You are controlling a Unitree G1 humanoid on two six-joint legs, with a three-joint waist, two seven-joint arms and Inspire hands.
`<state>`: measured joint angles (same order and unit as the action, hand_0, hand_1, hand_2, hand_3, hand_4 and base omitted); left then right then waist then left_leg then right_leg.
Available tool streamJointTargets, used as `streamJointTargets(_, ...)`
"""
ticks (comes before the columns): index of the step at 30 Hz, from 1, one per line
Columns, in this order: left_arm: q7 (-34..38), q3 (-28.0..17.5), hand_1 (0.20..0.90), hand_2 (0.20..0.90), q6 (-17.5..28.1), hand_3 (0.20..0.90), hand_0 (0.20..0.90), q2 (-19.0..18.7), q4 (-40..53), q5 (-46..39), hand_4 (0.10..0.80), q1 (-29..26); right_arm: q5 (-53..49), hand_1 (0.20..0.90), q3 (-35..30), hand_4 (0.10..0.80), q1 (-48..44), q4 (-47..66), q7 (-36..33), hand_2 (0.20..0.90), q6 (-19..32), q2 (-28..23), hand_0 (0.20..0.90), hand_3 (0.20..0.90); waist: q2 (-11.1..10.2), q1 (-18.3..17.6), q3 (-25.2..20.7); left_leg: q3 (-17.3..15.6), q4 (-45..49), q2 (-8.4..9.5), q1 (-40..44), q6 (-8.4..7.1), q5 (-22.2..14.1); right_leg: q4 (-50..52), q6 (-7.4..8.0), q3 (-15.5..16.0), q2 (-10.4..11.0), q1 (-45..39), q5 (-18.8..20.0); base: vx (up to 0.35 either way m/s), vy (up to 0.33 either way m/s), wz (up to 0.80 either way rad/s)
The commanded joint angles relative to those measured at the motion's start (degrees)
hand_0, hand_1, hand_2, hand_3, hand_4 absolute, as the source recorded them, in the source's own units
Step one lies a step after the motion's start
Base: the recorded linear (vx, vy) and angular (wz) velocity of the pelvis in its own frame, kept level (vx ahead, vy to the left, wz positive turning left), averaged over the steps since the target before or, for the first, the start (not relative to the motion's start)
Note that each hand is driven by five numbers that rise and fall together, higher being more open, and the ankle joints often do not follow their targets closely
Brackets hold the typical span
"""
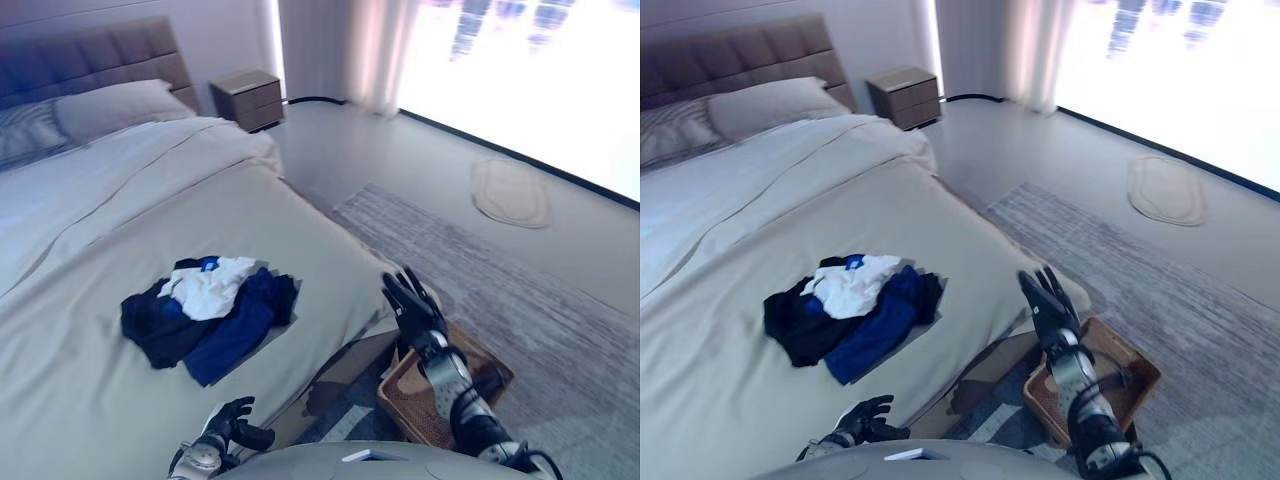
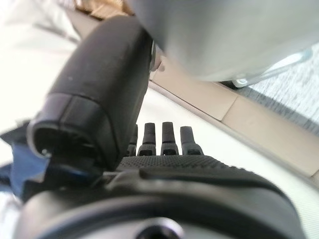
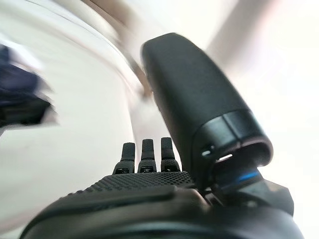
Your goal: Pick up the clothes from the bed and place them into the basket
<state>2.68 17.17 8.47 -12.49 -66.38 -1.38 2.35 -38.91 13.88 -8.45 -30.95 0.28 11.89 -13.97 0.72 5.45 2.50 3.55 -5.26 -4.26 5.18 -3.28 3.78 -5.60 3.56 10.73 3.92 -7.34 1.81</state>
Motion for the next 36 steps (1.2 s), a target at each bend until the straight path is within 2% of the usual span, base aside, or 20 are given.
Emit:
streamJointTargets(1,1.01,3.94,0.9,0.9,0.45,0.9,0.9,-0.78,-0.6,-0.41,0.8,-0.1,33.24,0.9,-0.78,0.8,-18.41,7.62,-11.61,0.9,6.86,-7.48,0.9,0.9,-3.91,4.85,5.21,2.43,3.67,6.03,-0.98,3.95,-4.95,5.89,-0.48,1.22,2.57,0.96,-2.25,-0.029,0.122,0.71)
streamJointTargets(3,0.53,3.49,0.9,0.9,0.49,0.9,0.9,-1.88,0.41,-0.02,0.8,-0.66,43.44,0.9,2.18,0.8,-25.36,7.22,-16.52,0.9,1.88,-13.42,0.9,0.9,-4.02,7.61,6.92,5.14,5.07,6.57,-3.38,3.97,-4.55,7.7,-0.47,3.36,3.39,2.01,-2.86,-0.048,0.103,0.81)
streamJointTargets(5,0.26,3.17,0.9,0.9,-0.04,0.9,0.9,-2.73,0.91,-0.89,0.8,-1.52,46.0,0.9,3.63,0.8,-28.89,6.55,-17.31,0.9,-0.82,-16.09,0.9,0.9,-4.13,9.36,7.77,6.86,5.99,7.04,-5.48,4.03,-3.95,8.62,-0.3,4.91,4.07,3.0,-2.82,-0.056,0.072,0.67)
streamJointTargets(8,-0.64,2.4,0.9,0.9,-0.31,0.9,0.9,-5.99,1.4,-0.65,0.8,-3.62,49.58,0.9,7.04,0.8,-38.67,0.52,-20.02,0.9,-5.39,-18.69,0.9,0.9,-5.04,14.45,11.25,10.69,7.93,7.62,-9.72,3.75,-3.13,10.87,-0.16,8.71,5.59,4.57,-2.54,-0.072,-0.024,0.73)
streamJointTargets(10,-0.75,1.68,0.9,0.9,-0.77,0.9,0.9,-7.23,1.28,-0.87,0.8,-4.05,48.79,0.9,8.59,0.8,-41.79,-1.83,-20.34,0.9,-7.87,-18.67,0.9,0.9,-5.59,16.07,12.52,11.7,8.42,7.67,-10.73,3.61,-3.05,11.4,0.1,9.85,6.11,4.74,-2.02,0.025,-0.05,0.66)
streamJointTargets(12,-1.33,0.42,0.9,0.9,-1.06,0.9,0.9,-9.45,0.84,-0.59,0.8,-3.73,46.85,0.9,11.11,0.8,-45.58,-6.95,-19.27,0.9,-13.0,-18.19,0.9,0.9,-6.56,18.78,13.97,12.86,9.38,7.47,-12.55,3.35,-3.15,11.92,0.31,11.22,6.46,4.3,-2.68,0.06,-0.031,0.39)
streamJointTargets(14,-1.39,0.56,0.9,0.9,-0.09,0.9,0.9,-10.45,0.32,-0.59,0.8,-3.69,45.47,0.9,12.84,0.8,-48.55,-11.59,-18.14,0.9,-14.95,-18.01,0.9,0.9,-6.85,20.32,15.17,13.71,10.33,7.67,-14.39,3.29,-2.97,12.59,0.24,11.99,6.7,4.68,-2.97,0.008,0.007,0.39)
streamJointTargets(15,-1.27,0.12,0.9,0.9,0.73,0.9,0.9,-10.6,-0.26,-1.05,0.8,-3.86,43.54,0.9,13.45,0.8,-50.35,-16.03,-15.11,0.9,-14.72,-17.35,0.9,0.9,-6.85,21.41,16.42,14.27,11.04,7.61,-15.58,3.23,-2.94,13.37,0.31,12.62,6.94,5.17,-3.24,-0.004,0.02,0.45)
streamJointTargets(17,-1.27,0.1,0.9,0.9,0.74,0.9,0.9,-10.59,-0.27,-1.05,0.8,-3.89,43.51,0.9,13.48,0.8,-50.43,-16.1,-15.1,0.9,-14.68,-17.34,0.9,0.9,-6.85,21.37,16.44,14.28,11.08,7.63,-15.62,3.23,-2.95,13.41,0.32,12.63,6.96,5.19,-3.26,0.024,0.027,0.39)
streamJointTargets(18,-1.52,-0.68,0.9,0.9,1.29,0.9,0.9,-10.89,0.16,-2.84,0.8,-3.79,31.83,0.9,12.96,0.8,-50.81,-19.98,-9.36,0.9,-17.07,-15.53,0.9,0.9,-6.85,22.6,18.21,15.05,12.41,7.92,-17.22,3.21,-3.04,14.31,0.45,13.03,7.25,5.64,-3.81,0.04,0.046,0.39)
streamJointTargets(19,-2.03,-1.11,0.9,0.9,1.16,0.9,0.9,-11.24,0.79,-3.17,0.8,-4.25,30.98,0.9,11.58,0.8,-51.28,-22.5,-7.8,0.9,-17.69,-14.56,0.9,0.9,-6.8,23.25,19.33,15.27,13.32,8.15,-18.47,3.11,-3.11,14.86,0.38,13.39,7.55,6.1,-4.11,0.024,0.044,0.37)
streamJointTargets(20,-2.36,-1.23,0.9,0.9,1.67,0.9,0.9,-11.48,0.95,-3.55,0.8,-4.77,32.44,0.9,10.96,0.8,-52.3,-25.5,-7.04,0.9,-17.71,-14.37,0.9,0.9,-6.61,23.85,20.35,15.4,14.06,8.35,-19.77,3.01,-3.07,15.3,0.28,13.69,7.83,6.68,-4.19,0.044,-0.05,0.24)
streamJointTargets(21,-2.54,-1.37,0.9,0.9,1.72,0.9,0.9,-11.51,0.94,-3.93,0.8,-4.85,33.1,0.9,10.95,0.8,-52.57,-26.16,-6.88,0.9,-17.9,-14.22,0.9,0.9,-6.78,24.0,20.55,15.3,14.16,7.93,-19.37,2.77,-4.62,15.69,0.43,13.09,7.55,6.41,-5.64,-0.029,-0.072,0.28)
streamJointTargets(23,-3.14,-1.94,0.9,0.9,2.41,0.9,0.9,-11.9,2.44,-4.55,0.8,-5.87,31.31,0.9,12.12,0.8,-55.84,-32.14,-5.3,0.9,-18.62,-15.0,0.9,0.9,-6.31,25.81,23.13,15.52,15.4,8.13,-22.55,2.72,-4.12,16.95,0.69,13.92,8.08,8.41,-5.48,-0.077,-0.054,0.28)
streamJointTargets(28,-2.38,-2.17,0.9,0.9,4.35,0.9,0.9,-12.47,7.89,-6.94,0.8,-7.93,31.86,0.9,13.81,0.8,-60.79,-37.32,-2.06,0.9,-24.59,-15.11,0.9,0.9,-5.58,27.38,27.28,16.04,18.28,8.47,-27.86,2.85,-3.55,22.06,1.48,14.89,9.06,14.97,-5.22,-0.068,0.03,0.03)
streamJointTargets(33,-2.51,-1.14,0.9,0.9,4.26,0.9,0.9,-13.08,13.27,-9.79,0.8,-8.96,33.55,0.9,15.79,0.8,-64.15,-38.2,-3.15,0.9,-25.33,-14.53,0.9,0.9,-5.81,27.33,27.3,16.4,20.99,8.84,-32.0,3.12,-4.3,24.67,1.8,15.05,8.63,20.08,-4.76,-0.029,0.01,-0.04)
streamJointTargets(34,-2.58,-0.98,0.9,0.9,4.16,0.9,0.9,-13.15,13.74,-10.08,0.8,-9.08,33.76,0.754,16.02,0.63,-64.54,-38.2,-4.02,0.754,-24.88,-14.46,0.754,0.73,-5.8,27.29,27.3,16.44,21.26,8.88,-32.4,3.19,-4.42,24.94,1.84,15.03,8.59,20.61,-4.72,-0.049,-0.012,-0.08)
streamJointTargets(35,-2.66,-0.5,0.9,0.9,3.66,0.9,0.9,-13.23,14.83,-10.37,0.8,-9.32,33.35,0.3,16.34,0.1,-65.63,-37.34,-8.22,0.3,-22.83,-14.29,0.3,0.2,-5.76,27.0,27.3,16.58,21.85,8.95,-33.25,3.34,-4.8,25.49,1.97,14.62,8.41,21.92,-4.43,-0.044,-0.013,-0.06)
streamJointTargets(36,-2.56,-0.18,0.9,0.9,3.49,0.9,0.9,-13.32,15.12,-10.33,0.8,-9.28,33.24,0.3,16.32,0.1,-66.32,-36.66,-9.95,0.3,-22.24,-14.07,0.3,0.2,-5.81,26.82,27.3,16.49,22.19,8.96,-33.47,3.4,-4.96,25.72,2.03,14.41,8.29,22.35,-4.38,-0.058,-0.008,-0.05)
